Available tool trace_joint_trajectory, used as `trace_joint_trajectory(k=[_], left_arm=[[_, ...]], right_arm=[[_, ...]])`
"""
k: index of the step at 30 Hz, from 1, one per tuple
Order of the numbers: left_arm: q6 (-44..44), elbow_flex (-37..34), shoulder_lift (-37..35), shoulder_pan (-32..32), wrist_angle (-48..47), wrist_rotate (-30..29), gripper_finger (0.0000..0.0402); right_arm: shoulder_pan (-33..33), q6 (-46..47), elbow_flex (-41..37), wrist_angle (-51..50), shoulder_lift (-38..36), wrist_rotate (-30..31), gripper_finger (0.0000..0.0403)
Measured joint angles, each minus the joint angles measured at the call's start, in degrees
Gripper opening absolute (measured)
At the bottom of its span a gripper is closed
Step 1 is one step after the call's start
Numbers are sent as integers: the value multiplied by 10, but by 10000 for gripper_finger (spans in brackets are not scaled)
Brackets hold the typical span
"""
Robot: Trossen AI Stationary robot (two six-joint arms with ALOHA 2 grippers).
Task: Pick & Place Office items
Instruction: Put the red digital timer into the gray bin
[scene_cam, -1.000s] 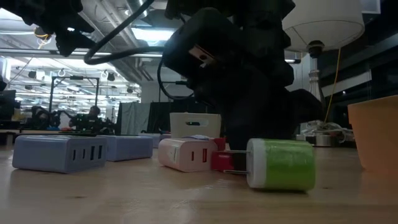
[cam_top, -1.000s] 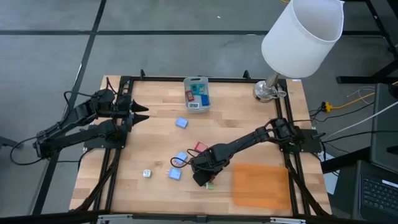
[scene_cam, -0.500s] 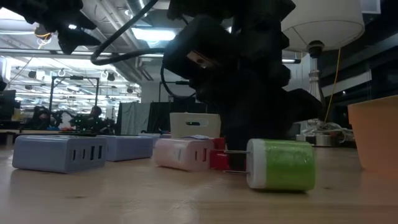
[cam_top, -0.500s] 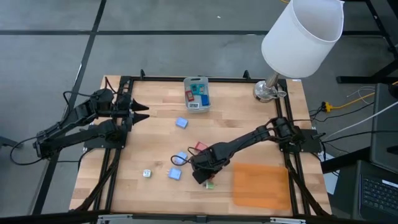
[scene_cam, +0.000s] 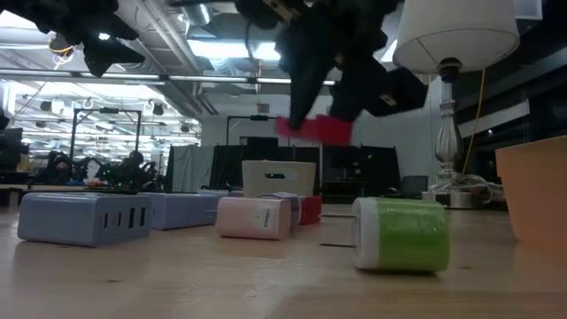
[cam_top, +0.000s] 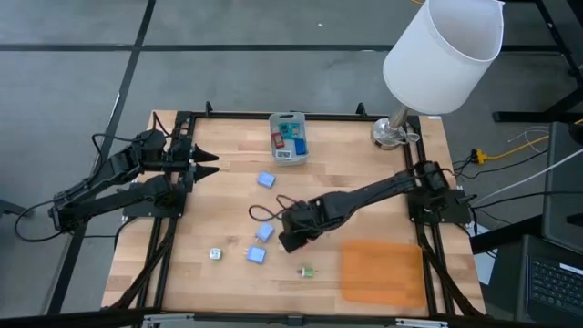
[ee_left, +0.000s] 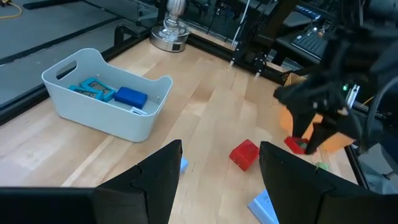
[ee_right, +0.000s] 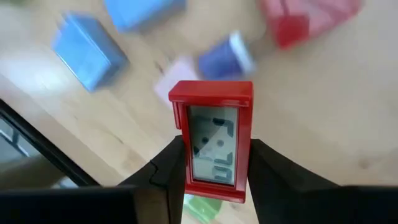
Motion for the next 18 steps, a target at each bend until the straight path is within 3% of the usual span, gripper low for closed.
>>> trace_joint_trajectory(k=[6,18], left_arm=[[0,0,0,0,0,0,212],[-2,0,0,0,1,-3,212]], right_arm=[[-46,-27,1,3,-35,58,132],[-211,-173,1,71,-37,112,132]])
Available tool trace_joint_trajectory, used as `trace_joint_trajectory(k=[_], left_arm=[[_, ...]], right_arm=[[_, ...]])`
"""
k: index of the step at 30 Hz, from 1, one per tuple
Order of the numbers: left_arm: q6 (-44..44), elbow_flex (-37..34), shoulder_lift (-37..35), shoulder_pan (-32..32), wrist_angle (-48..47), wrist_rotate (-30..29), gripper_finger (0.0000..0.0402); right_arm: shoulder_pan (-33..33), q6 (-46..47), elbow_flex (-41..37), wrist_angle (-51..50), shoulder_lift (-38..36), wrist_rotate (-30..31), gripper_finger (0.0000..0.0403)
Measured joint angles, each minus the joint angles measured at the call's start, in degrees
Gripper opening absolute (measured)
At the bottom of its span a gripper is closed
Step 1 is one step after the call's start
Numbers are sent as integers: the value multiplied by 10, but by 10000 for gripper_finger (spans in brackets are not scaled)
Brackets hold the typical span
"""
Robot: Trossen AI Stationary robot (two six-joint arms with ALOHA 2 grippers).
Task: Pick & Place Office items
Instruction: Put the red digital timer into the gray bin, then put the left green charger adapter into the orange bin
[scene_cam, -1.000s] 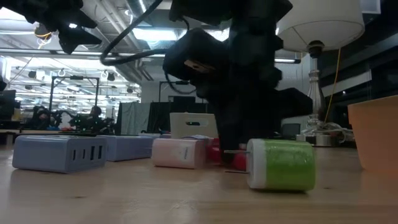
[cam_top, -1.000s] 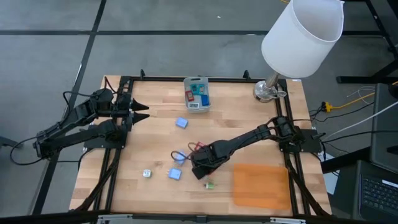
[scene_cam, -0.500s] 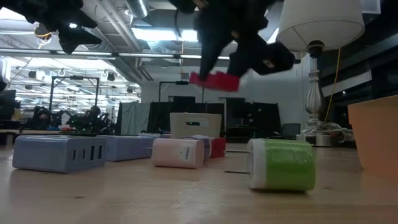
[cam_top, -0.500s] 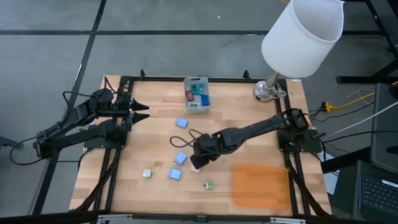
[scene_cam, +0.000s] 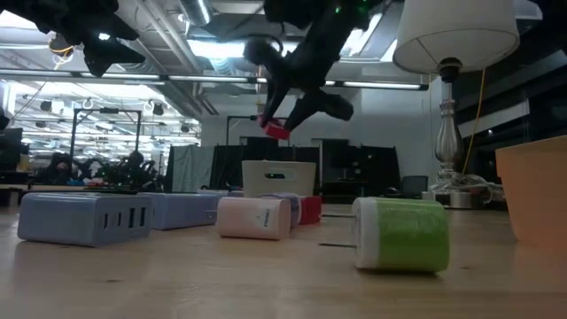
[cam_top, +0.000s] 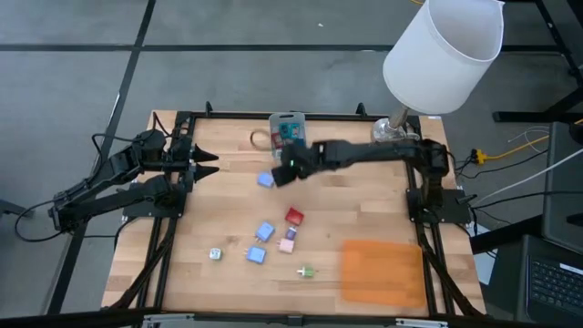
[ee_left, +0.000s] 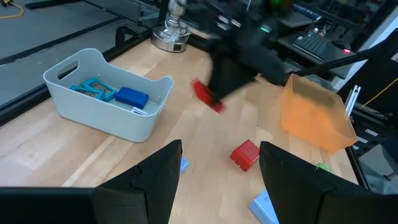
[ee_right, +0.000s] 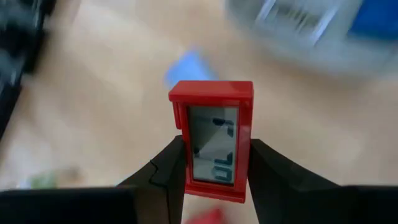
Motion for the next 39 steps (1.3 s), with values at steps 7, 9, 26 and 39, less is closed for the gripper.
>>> trace_joint_trajectory(k=[7,9,26,39], left_arm=[[0,0,0,0,0,-6,212],[-3,0,0,0,0,-7,212],[-16,0,0,0,4,-56,212],[-28,0,0,0,4,-66,212]], right_arm=[[-93,-68,0,63,0,-3,132],[-116,-80,0,78,0,-7,132],[-171,-133,1,82,0,-53,132],[-171,-115,1,86,0,-50,312]])
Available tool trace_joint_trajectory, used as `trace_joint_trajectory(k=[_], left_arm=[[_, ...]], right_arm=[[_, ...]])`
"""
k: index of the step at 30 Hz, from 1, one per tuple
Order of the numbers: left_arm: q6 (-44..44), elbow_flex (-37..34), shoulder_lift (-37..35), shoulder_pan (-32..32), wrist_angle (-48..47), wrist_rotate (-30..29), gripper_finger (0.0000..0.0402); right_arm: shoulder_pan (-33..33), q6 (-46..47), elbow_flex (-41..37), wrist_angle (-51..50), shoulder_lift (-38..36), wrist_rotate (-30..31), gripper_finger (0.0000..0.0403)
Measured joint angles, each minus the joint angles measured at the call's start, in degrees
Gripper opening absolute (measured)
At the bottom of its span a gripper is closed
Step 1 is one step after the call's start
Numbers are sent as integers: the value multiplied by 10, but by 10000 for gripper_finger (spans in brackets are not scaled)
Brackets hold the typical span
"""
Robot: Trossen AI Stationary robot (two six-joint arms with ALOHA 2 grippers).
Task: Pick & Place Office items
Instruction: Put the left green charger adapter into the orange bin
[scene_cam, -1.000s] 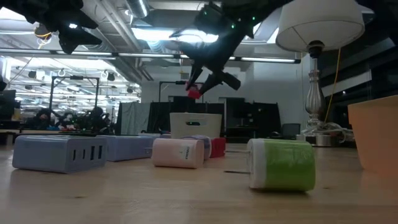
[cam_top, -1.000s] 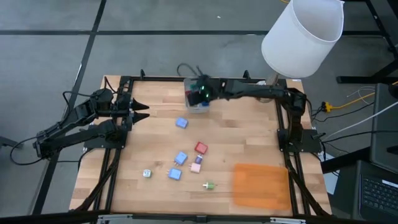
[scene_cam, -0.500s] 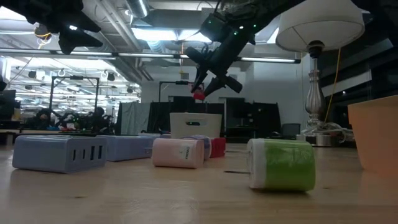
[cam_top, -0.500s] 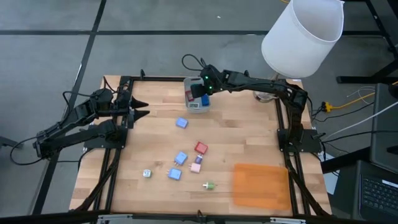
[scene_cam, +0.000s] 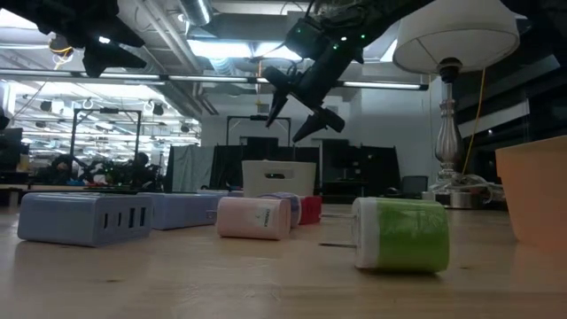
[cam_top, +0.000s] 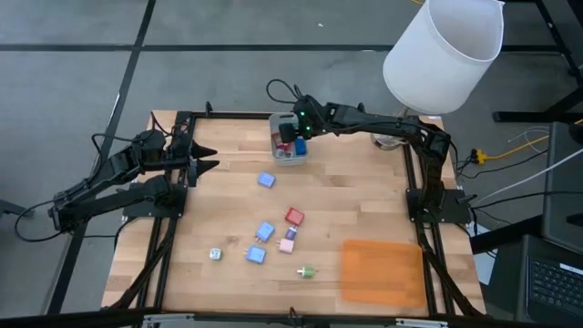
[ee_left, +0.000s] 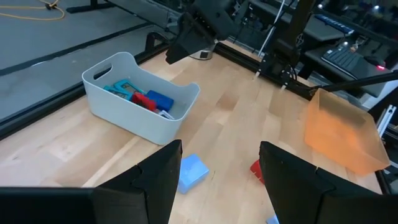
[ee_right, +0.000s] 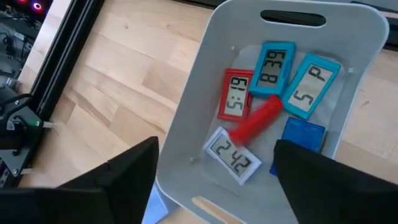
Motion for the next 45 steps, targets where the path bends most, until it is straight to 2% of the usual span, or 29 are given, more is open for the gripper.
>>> trace_joint_trajectory(k=[3,6,11,19,22,26,31,35,39,45], left_arm=[[-1,0,0,0,7,0,212],[-1,0,5,0,28,8,212],[10,4,66,-3,24,48,212],[68,5,170,-47,52,35,212],[88,5,206,-74,60,34,212],[94,5,245,-105,93,18,212],[59,5,280,-128,161,8,212],[29,5,296,-143,202,1,212],[20,5,305,-160,205,1,212],[9,26,307,-198,182,-28,212]], right_arm=[[0,10,0,12,0,-2,307],[6,19,0,70,0,-35,292],[31,39,0,265,0,-113,266],[83,106,0,614,-3,-222,256],[108,107,0,716,-20,-233,255],[128,83,1,714,-60,-234,255],[147,19,0,667,-107,-297,255],[175,-39,0,631,-152,-319,255],[196,-95,0,553,-189,-317,254],[226,-155,0,410,-233,-256,239]])
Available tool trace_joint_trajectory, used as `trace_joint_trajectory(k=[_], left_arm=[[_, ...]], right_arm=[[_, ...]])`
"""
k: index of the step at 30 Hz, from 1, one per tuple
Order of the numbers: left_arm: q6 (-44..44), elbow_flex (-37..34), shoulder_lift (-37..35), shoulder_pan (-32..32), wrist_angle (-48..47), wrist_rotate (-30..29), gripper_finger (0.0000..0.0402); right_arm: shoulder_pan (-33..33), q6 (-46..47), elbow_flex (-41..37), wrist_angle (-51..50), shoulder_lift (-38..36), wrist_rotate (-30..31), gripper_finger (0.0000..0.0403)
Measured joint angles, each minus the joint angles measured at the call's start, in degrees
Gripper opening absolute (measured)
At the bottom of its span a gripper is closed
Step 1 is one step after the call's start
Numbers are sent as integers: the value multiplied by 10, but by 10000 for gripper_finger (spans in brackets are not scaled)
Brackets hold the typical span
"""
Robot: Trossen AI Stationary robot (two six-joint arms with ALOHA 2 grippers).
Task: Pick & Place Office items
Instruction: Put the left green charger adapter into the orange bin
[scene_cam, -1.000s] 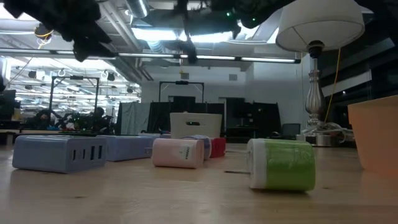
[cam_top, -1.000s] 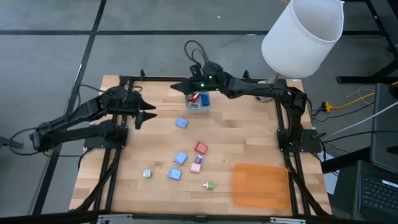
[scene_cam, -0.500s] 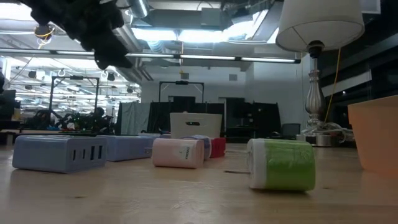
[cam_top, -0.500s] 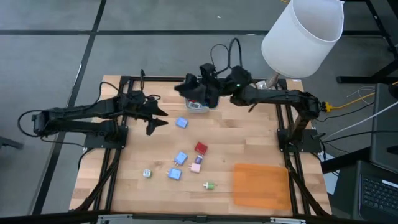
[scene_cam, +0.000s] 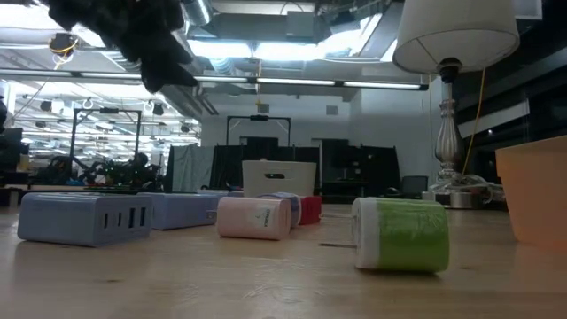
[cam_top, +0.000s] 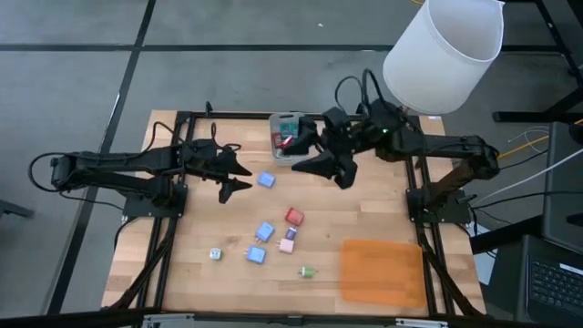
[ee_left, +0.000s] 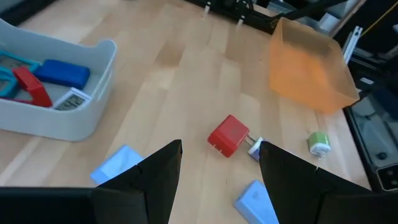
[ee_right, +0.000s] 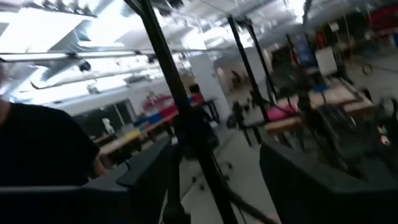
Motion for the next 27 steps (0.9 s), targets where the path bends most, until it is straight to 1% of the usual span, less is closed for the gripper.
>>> trace_joint_trajectory(k=[4,10,12,15,17,19,22,24,27], left_arm=[[22,44,18,-25,-54,-38,212],[54,101,79,-50,-116,-63,212],[55,112,97,-60,-145,-75,212],[53,126,120,-82,-186,-92,212],[37,136,129,-102,-208,-90,212],[23,145,131,-133,-243,-76,212],[20,158,130,-197,-315,-63,212],[12,168,125,-244,-364,-53,212],[-25,182,126,-315,-416,-33,212]], right_arm=[[19,2,0,-107,-22,47,224],[42,59,0,-341,-40,210,205],[53,84,0,-413,-40,241,202],[70,121,0,-504,-37,270,201],[81,130,0,-544,-34,286,201],[94,132,-1,-563,-34,306,201],[106,127,-1,-578,-34,333,201],[107,127,-1,-580,-34,333,201],[104,126,-1,-590,-34,330,201]])
